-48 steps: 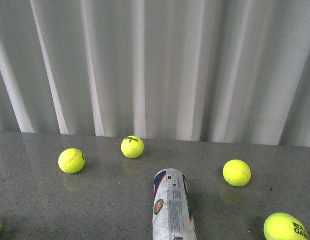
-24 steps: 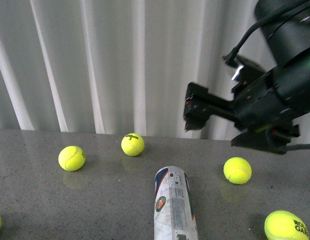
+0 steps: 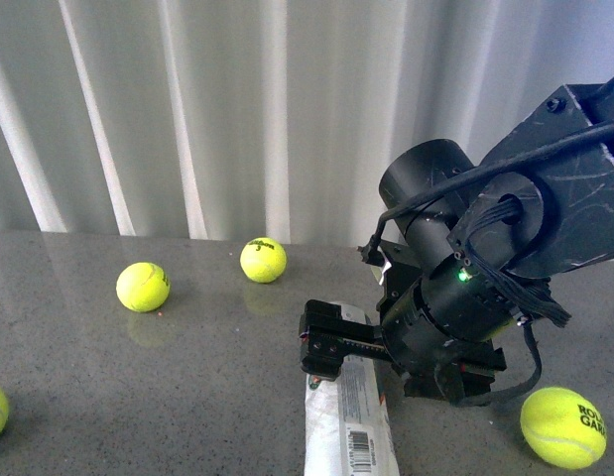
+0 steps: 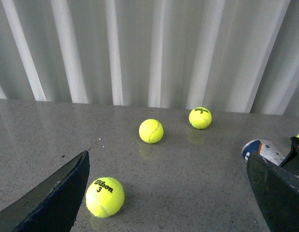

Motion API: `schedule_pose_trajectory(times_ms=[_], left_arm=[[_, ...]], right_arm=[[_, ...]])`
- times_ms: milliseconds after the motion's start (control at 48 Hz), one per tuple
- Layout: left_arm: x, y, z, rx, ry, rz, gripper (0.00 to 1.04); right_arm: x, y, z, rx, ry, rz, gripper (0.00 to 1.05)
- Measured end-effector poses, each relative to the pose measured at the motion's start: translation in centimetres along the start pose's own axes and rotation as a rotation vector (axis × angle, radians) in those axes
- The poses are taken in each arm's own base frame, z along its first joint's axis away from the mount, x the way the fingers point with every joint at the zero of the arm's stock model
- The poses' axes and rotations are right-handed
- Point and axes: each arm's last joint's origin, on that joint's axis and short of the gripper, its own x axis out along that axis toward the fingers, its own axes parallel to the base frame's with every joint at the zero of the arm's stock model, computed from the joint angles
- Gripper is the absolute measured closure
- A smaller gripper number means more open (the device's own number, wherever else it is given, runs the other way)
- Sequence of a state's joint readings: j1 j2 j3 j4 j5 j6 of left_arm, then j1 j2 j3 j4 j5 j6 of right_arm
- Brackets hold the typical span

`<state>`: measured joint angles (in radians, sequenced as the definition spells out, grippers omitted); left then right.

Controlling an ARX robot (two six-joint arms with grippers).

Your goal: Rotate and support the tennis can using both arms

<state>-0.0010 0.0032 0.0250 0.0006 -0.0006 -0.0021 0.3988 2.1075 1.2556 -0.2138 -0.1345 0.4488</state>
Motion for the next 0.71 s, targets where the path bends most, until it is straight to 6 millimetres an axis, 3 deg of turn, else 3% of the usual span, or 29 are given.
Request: schedule_pose_trajectory(times_ms=[354, 708], left_arm=[[0.0, 0.0, 0.0, 0.000, 0.000, 0.000, 0.07], [0.0, 0.0, 0.0, 0.000, 0.000, 0.000, 0.07]], right_arm=[[1.7, 0.3, 1.2, -0.008, -0.038, 0.006, 0.07], [4.1, 1.0, 0.2, -0.016, -0.036, 0.039, 0.07]])
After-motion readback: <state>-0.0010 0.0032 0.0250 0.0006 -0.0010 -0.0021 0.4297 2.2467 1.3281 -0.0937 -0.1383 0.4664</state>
